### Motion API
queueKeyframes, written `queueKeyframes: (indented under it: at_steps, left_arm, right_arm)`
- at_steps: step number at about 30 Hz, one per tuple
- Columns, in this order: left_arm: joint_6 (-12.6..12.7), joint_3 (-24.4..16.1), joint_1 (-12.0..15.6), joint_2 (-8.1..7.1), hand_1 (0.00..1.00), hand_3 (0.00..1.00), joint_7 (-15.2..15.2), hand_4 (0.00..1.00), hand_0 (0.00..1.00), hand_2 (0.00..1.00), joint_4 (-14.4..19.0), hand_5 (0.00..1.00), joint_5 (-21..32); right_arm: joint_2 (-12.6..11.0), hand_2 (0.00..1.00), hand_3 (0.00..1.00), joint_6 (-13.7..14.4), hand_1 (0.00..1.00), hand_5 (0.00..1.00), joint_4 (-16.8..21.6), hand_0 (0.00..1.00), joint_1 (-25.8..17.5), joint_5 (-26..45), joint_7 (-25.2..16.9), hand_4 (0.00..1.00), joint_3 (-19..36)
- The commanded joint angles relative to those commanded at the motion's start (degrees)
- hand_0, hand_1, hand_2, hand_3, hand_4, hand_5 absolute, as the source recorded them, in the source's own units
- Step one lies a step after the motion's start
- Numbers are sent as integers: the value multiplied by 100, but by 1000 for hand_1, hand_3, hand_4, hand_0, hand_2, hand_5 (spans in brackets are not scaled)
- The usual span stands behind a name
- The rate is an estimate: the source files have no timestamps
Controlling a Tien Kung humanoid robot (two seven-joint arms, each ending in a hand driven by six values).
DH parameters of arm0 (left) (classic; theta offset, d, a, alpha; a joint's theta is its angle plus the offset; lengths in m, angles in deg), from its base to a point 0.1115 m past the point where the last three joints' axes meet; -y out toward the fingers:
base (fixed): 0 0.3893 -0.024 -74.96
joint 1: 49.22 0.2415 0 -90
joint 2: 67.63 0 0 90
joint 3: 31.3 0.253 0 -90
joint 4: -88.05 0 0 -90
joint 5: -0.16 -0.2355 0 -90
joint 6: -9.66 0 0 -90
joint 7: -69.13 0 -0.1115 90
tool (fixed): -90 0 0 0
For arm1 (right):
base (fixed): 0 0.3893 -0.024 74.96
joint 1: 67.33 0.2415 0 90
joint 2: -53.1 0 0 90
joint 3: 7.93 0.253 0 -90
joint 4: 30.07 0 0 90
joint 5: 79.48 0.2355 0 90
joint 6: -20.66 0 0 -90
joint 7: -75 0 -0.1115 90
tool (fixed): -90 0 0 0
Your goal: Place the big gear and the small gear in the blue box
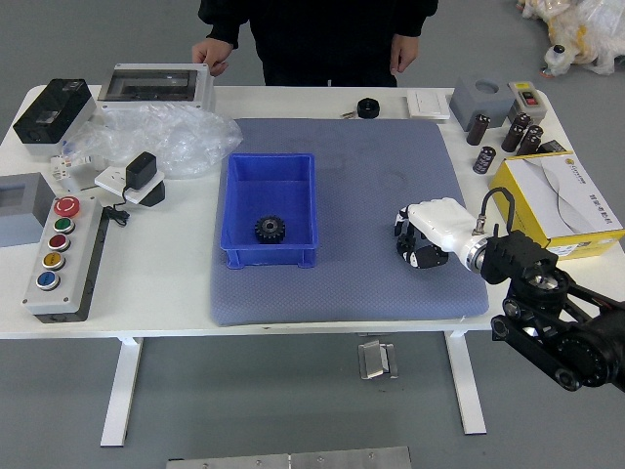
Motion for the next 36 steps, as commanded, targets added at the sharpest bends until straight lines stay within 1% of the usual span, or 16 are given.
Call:
queueKeyframes:
  at_steps: [11,12,17,18,19,22,24,29,33,36]
  left_arm:
    - [2,8,-4,-4,841,837,6,710,865,821,0,303,16]
    - [2,9,-4,-4,839,837,6,709,865,821,0,303,18]
    - [3,9,-10,-10,839,837,8,709,865,821,0,303,23]
    - [4,8,-11,-12,839,837,7,709,865,821,0,302,24]
    - [4,8,-12,-14,839,837,7,709,865,821,0,302,25]
    - [5,5,-14,-21,839,837,8,709,865,821,0,302,26]
    - [5,2,-16,-27,839,837,8,709,865,821,0,302,25]
    - [4,-5,-18,-39,839,837,9,709,865,821,0,302,20]
    - [2,-8,-19,-49,838,837,7,709,865,821,0,302,11]
    - [1,-10,-21,-59,838,837,5,708,864,821,0,302,-4]
  right_arm:
    - [-15,466,533,26,417,140,3,570,14,-22,5,636,-3]
    - [-21,468,537,28,418,122,9,571,21,-21,5,621,3]
    - [-59,468,537,27,418,122,48,571,74,-21,10,621,39]
    - [-72,468,541,23,423,100,65,581,96,-18,12,608,47]
    - [-86,468,541,19,423,100,80,581,119,-16,14,608,53]
    - [-134,468,541,0,423,100,132,581,208,-9,22,608,65]
    - [-169,470,544,-20,423,85,185,595,304,-6,32,596,70]
    - [-207,470,544,-70,423,85,334,595,561,4,59,596,58]
    - [-178,470,544,-118,424,80,465,600,820,6,84,590,-1]
    - [-84,469,545,-154,424,79,537,602,1053,8,101,588,-70]
